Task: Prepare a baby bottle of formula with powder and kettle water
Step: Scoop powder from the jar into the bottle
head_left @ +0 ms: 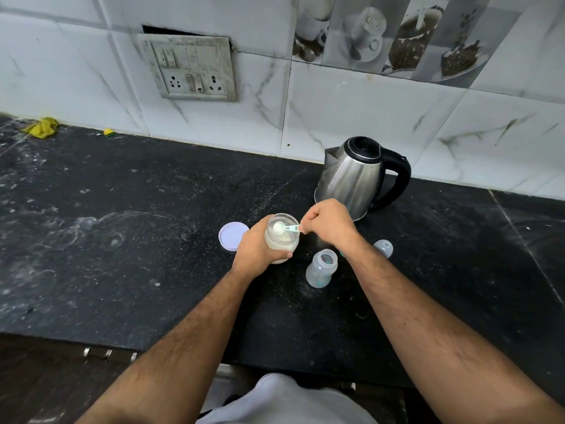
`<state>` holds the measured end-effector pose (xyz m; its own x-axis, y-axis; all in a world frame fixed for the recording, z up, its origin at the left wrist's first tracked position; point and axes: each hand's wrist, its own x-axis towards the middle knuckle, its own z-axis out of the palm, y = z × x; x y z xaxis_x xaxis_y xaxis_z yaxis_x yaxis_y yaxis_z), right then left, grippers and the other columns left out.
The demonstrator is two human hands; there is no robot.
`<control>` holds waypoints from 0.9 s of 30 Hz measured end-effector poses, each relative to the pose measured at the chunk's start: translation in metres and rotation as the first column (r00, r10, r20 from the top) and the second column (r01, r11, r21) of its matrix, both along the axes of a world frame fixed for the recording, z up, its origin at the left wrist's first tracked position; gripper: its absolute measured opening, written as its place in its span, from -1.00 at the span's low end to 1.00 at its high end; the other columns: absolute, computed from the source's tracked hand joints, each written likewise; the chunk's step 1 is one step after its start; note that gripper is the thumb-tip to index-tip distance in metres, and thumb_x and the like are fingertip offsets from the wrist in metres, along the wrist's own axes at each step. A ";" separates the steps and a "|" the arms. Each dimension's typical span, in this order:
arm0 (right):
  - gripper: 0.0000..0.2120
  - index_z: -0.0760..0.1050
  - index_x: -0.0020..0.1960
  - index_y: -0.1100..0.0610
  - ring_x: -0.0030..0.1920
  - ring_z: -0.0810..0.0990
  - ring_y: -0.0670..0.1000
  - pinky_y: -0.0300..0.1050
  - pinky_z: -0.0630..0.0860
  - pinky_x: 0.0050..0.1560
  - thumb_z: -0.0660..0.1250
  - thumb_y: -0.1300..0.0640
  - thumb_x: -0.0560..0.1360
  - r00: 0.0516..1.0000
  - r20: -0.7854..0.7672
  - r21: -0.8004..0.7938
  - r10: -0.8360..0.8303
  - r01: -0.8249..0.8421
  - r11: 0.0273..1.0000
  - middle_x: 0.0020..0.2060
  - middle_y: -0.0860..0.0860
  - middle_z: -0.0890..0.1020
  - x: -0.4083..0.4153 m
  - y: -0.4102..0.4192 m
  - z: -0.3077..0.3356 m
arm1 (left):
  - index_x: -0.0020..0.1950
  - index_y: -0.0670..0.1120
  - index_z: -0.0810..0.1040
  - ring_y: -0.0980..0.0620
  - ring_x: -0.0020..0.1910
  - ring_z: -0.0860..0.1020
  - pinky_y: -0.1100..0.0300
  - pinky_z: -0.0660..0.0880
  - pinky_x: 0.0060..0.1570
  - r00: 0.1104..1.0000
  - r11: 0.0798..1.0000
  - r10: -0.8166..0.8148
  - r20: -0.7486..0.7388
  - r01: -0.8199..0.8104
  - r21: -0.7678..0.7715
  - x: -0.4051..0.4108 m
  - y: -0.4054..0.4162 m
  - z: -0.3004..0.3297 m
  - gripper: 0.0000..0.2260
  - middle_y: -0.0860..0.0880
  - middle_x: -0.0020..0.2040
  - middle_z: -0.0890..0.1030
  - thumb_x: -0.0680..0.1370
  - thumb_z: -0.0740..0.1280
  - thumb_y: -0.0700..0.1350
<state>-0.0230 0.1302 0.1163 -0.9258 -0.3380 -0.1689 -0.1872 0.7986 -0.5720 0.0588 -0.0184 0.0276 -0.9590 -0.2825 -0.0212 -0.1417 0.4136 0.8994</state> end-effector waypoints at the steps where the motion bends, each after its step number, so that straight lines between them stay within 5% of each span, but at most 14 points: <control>1: -0.84 0.70 -0.31 0.06 -0.27 0.62 -0.16 -0.17 0.57 -0.17 0.46 0.28 0.37 1.000 -0.010 -0.015 -0.003 0.003 1.000 -0.38 -0.15 0.67 0.002 0.003 0.000 | 0.19 0.21 0.41 0.14 0.13 0.55 0.19 0.46 0.18 1.000 1.000 -0.001 0.000 0.001 -0.004 0.000 0.000 0.000 -0.33 0.23 0.06 0.59 0.22 0.64 -0.15; 6: -0.82 0.70 -0.30 0.09 -0.25 0.65 -0.15 -0.18 0.59 -0.16 0.42 0.28 0.41 0.998 -0.069 -0.061 -0.011 0.007 0.998 -0.36 -0.16 0.69 0.009 0.009 -0.002 | 0.19 0.21 0.39 0.14 0.13 0.54 0.19 0.45 0.19 1.000 1.000 0.008 0.003 -0.008 -0.006 0.000 0.004 0.001 -0.34 0.23 0.06 0.57 0.24 0.63 -0.15; 10: -0.84 0.70 -0.27 0.11 -0.41 0.53 -0.18 -0.25 0.46 -0.30 0.41 0.27 0.43 0.996 -0.090 -0.003 0.015 -0.015 1.000 -0.44 -0.19 0.61 0.015 0.010 -0.005 | 0.15 0.28 0.38 0.31 0.05 0.52 0.35 0.39 0.06 1.000 0.999 0.020 0.013 -0.020 0.036 0.003 0.006 -0.001 -0.34 0.31 0.02 0.55 0.24 0.64 -0.14; 18: -0.84 0.70 -0.27 0.08 -0.42 0.51 -0.14 -0.11 0.57 -0.26 0.43 0.28 0.41 0.996 -0.048 -0.123 -0.068 0.062 0.990 -0.45 -0.13 0.63 0.016 0.017 -0.007 | 0.05 0.39 0.39 0.51 0.03 0.47 0.42 0.37 0.01 0.999 0.998 0.034 0.022 -0.035 0.056 0.004 0.003 -0.008 -0.36 0.34 0.03 0.57 0.24 0.64 -0.15; 21: -0.87 0.70 -0.28 0.08 -0.47 0.47 -0.15 -0.12 0.55 -0.28 0.47 0.26 0.39 0.995 -0.008 -0.183 -0.102 0.099 0.978 -0.55 -0.19 0.57 0.018 0.024 -0.006 | 0.24 0.30 0.42 0.39 0.17 0.50 0.30 0.42 0.14 0.999 0.998 0.042 0.024 -0.043 0.036 0.004 0.002 -0.012 -0.30 0.27 0.15 0.59 0.24 0.64 -0.10; 23: -0.87 0.68 -0.30 0.07 -0.47 0.49 -0.12 -0.06 0.59 -0.24 0.49 0.26 0.37 0.991 0.016 -0.237 -0.134 0.134 0.962 -0.55 -0.17 0.57 0.021 0.030 -0.005 | 0.53 0.03 0.26 0.15 0.37 0.44 0.19 0.36 0.33 0.997 0.998 0.052 0.053 -0.053 0.016 0.003 0.003 -0.015 -0.05 0.11 0.36 0.51 0.24 0.66 -0.05; 27: -0.87 0.65 -0.29 0.09 -0.42 0.61 -0.08 -0.08 0.64 -0.24 0.49 0.27 0.40 0.976 0.069 -0.337 -0.208 0.220 0.915 -0.44 0.03 0.66 0.027 0.047 -0.002 | 0.60 -0.10 0.08 0.02 0.49 0.31 0.07 0.27 0.47 0.991 0.994 0.104 0.086 -0.107 0.032 0.010 0.003 -0.019 0.13 -0.01 0.51 0.37 0.21 0.67 -0.01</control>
<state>0.0044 0.1772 0.1139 -0.9786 -0.1746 -0.1086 -0.0113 0.5731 -0.8194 0.0683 -0.0152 0.0086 -0.9184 -0.3794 -0.1124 -0.2584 0.3599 0.8965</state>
